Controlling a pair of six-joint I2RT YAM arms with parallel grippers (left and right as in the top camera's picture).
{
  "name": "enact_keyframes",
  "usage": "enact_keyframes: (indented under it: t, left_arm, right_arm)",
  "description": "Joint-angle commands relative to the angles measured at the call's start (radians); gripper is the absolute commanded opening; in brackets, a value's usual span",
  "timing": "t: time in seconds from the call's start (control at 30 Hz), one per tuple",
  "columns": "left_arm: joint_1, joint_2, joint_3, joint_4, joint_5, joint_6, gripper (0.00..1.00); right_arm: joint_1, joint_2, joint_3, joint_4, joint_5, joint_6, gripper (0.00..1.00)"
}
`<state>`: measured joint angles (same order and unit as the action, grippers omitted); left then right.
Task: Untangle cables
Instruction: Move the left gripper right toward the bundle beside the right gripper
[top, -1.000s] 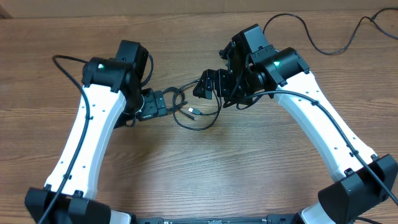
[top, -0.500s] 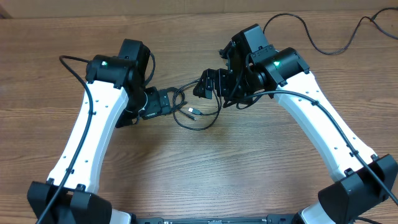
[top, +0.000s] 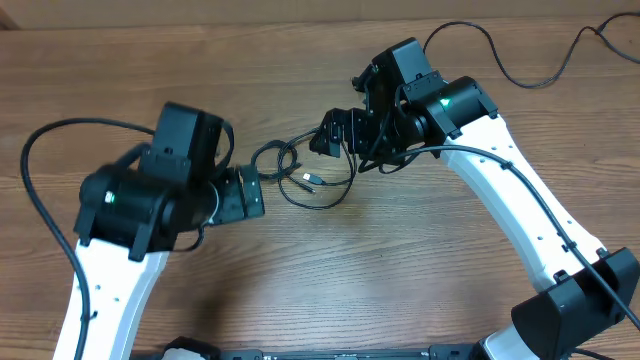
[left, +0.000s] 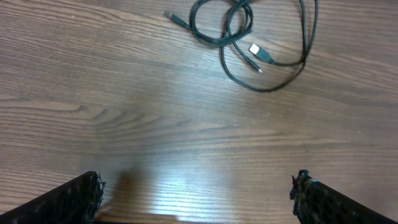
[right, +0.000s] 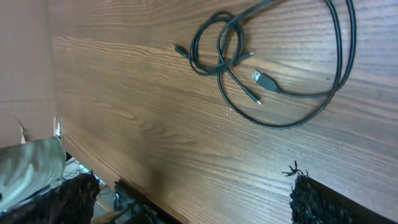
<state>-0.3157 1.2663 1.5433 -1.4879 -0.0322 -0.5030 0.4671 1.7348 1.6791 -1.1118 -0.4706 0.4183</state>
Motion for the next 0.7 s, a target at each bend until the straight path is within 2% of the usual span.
enact_keyframes:
  t: [0.0,0.17,0.3,0.67]
  left_arm:
    - [-0.025,-0.005,-0.068,-0.020,-0.027,-0.044,0.99]
    - [-0.066,-0.034,-0.215,0.020,-0.035,-0.108,1.00]
    - [-0.077,-0.063,-0.283,0.072,-0.027,-0.114,0.99]
    - [-0.076,-0.053,-0.294,0.193,-0.101,-0.114,1.00]
  right_arm:
    - [0.003,-0.004,-0.005,0.021,0.007,0.001,1.00]
    - [0.003,-0.004,-0.005,0.055,0.007,0.001,1.00]
    - [0.003,-0.004,-0.005,0.053,0.007,0.001,1.00]
    - [0.003,-0.004,-0.005,0.090,0.006,0.001,1.00]
